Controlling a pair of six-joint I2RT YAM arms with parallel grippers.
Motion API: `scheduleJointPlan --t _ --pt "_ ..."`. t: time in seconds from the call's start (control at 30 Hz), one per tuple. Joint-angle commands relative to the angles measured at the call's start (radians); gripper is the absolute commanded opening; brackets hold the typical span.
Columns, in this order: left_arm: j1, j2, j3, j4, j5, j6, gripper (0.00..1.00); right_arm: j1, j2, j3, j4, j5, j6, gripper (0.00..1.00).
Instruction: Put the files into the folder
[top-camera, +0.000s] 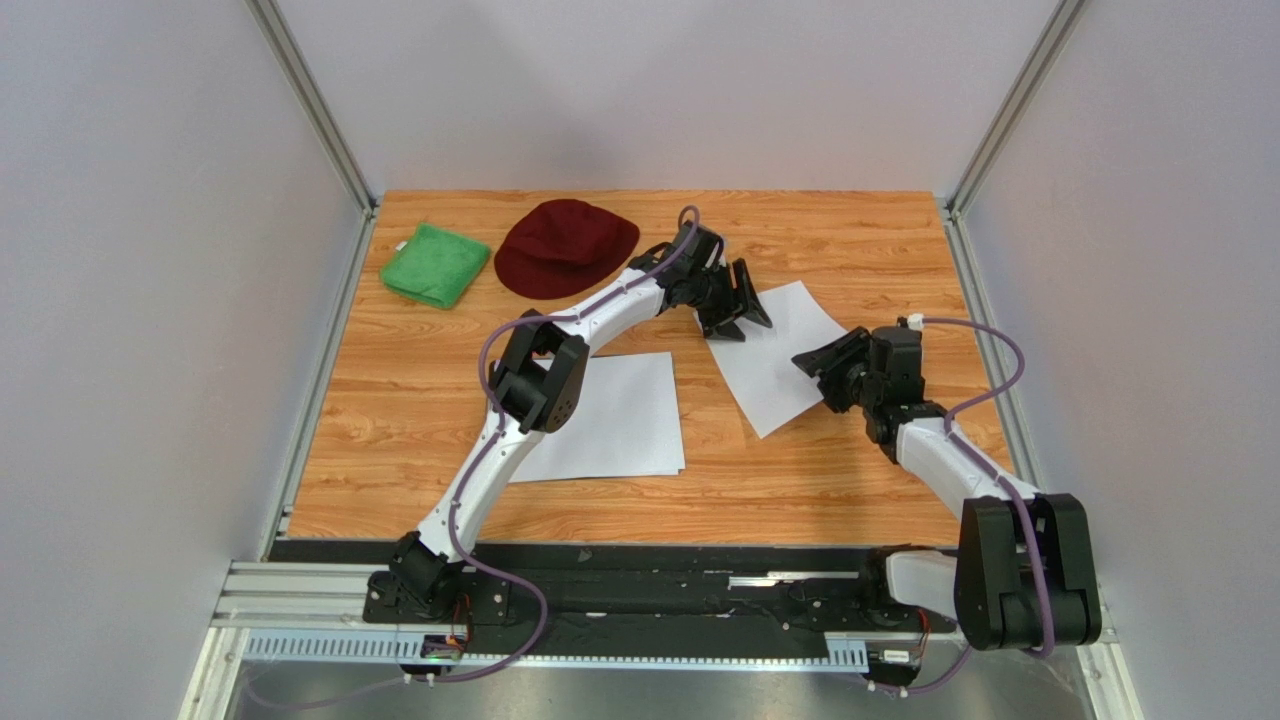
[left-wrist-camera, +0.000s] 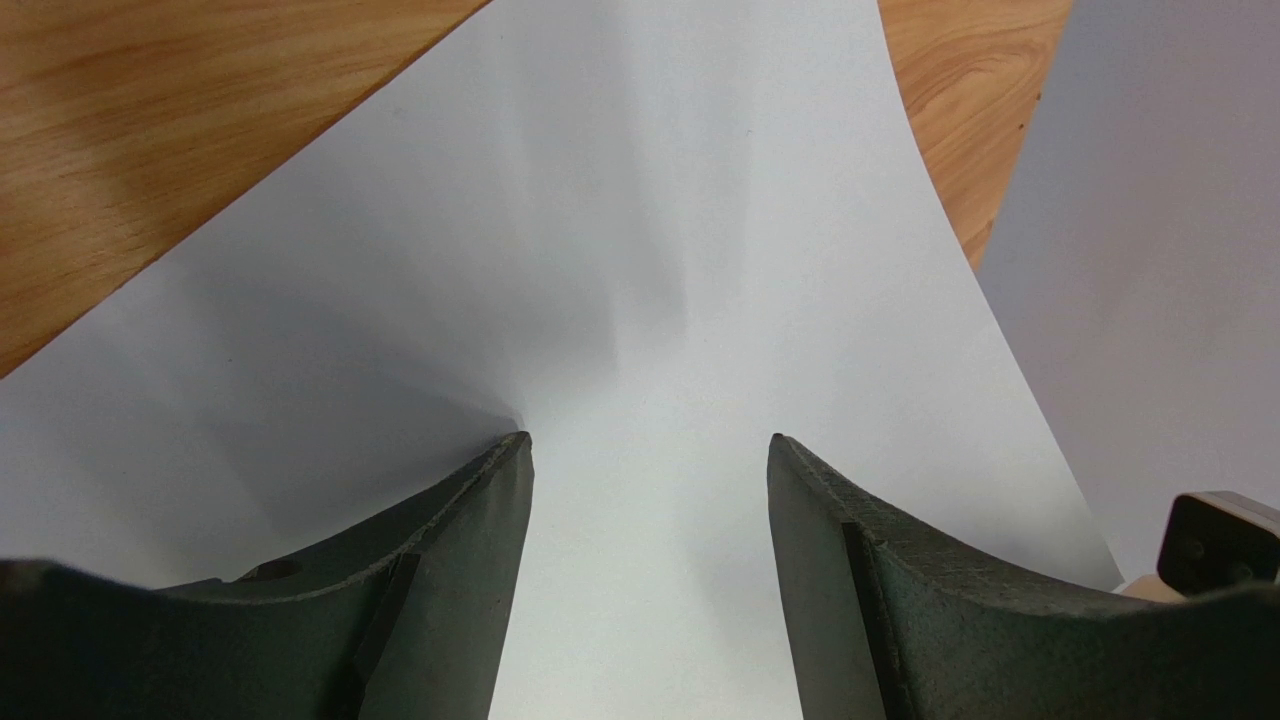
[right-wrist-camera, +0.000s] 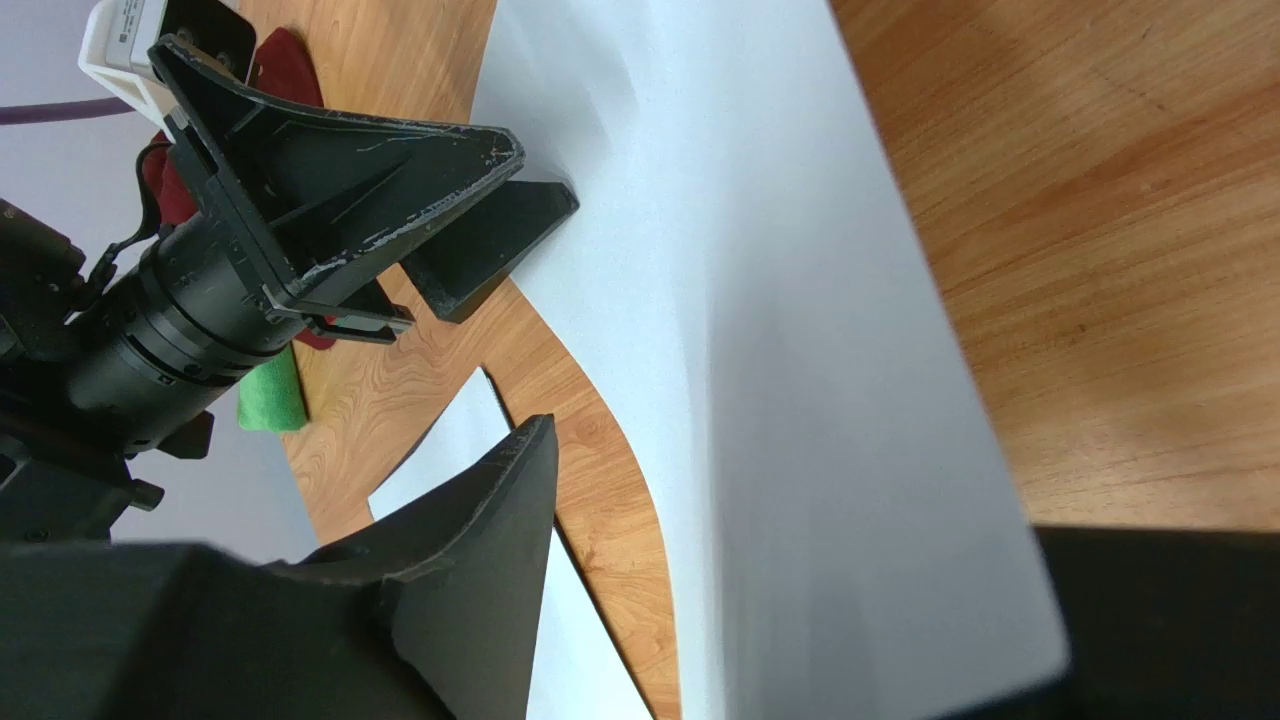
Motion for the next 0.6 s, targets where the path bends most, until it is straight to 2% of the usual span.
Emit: scheduleJointPlan --t 0.0,0.03,0.13,0.17,0.2,0.27,0.3,0.37,0.4,0.47,0.5,0.57 --pt "0.001 -0.01 -0.022 -0.057 -0.019 0.048 0.7 -0.01 -0.016 -0.012 -0.029 0.034 -0.012 0.38" --pt "0.0 -0.01 -0.013 -0.055 -0.006 0.054 0.71 -0.01 -0.01 -0.009 -0.029 0.034 -0.009 0.27" --pt "0.0 -0.042 0.017 -0.073 -0.001 0.123 0.83 -0.01 -0.008 0.006 -0.062 0.042 -0.032 0.08" --pt "0.001 -0.061 0.026 -0.087 0.004 0.147 0.89 -0.01 -0.011 0.038 -0.085 0.071 -0.079 0.04" --pt "0.004 -0.104 0.058 -0.104 0.01 0.199 0.91 -0.01 -0.011 0.063 -0.111 0.088 -0.125 0.0" --pt "0.017 -0.165 0.087 -0.17 0.028 0.252 0.92 -0.01 -0.014 0.161 -0.193 0.114 -0.208 0.0" --pt "0.024 -0.247 0.093 -0.191 0.031 0.305 0.92 -0.01 -0.014 0.196 -0.214 0.109 -0.31 0.0" --pt "0.058 -0.353 0.07 -0.262 0.03 0.364 0.92 -0.005 -0.014 0.323 -0.294 0.071 -0.406 0.0" --pt "0.072 -0.472 0.008 -0.286 0.019 0.422 0.92 0.001 -0.01 0.374 -0.32 0.053 -0.481 0.0" --pt "0.127 -0.614 -0.096 -0.329 -0.041 0.477 0.92 0.024 0.002 0.468 -0.436 -0.001 -0.546 0.0" --pt "0.151 -0.767 -0.231 -0.339 -0.067 0.511 0.92 0.042 0.005 0.561 -0.469 -0.019 -0.572 0.0" --pt "0.245 -0.93 -0.386 -0.347 -0.165 0.53 0.92 0.14 0.022 0.652 -0.565 -0.038 -0.638 0.0"
